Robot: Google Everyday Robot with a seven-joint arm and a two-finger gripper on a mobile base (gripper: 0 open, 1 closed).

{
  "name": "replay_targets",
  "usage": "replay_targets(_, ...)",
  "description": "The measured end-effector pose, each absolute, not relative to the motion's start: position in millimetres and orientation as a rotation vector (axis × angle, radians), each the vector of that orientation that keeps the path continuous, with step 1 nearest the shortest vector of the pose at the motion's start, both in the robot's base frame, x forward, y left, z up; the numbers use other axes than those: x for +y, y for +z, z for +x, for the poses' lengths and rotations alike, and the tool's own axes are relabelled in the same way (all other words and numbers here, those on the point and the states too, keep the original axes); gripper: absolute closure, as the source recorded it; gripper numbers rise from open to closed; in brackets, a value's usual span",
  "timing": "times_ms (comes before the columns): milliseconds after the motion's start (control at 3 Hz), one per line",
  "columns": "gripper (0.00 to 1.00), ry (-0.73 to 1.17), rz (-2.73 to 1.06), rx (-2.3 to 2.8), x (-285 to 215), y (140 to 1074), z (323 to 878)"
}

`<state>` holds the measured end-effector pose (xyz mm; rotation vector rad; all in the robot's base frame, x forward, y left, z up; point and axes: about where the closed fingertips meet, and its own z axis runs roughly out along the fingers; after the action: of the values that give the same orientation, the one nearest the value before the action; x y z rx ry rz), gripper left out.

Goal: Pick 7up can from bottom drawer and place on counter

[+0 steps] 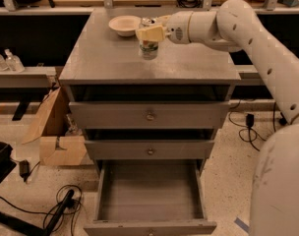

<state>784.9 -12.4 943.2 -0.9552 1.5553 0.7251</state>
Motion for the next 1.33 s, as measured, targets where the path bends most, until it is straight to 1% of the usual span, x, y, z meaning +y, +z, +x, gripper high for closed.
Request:
replay_targets(667,0.98,0.683,-0.934,1.624,-26.7,886.1,817.5)
replay_targets(1000,0.68,0.683,-0.934,1.624,-26.7,895.9,817.5)
replay_targets(1333,0.46,0.683,-0.934,1.624,-26.7,896.0,817.5)
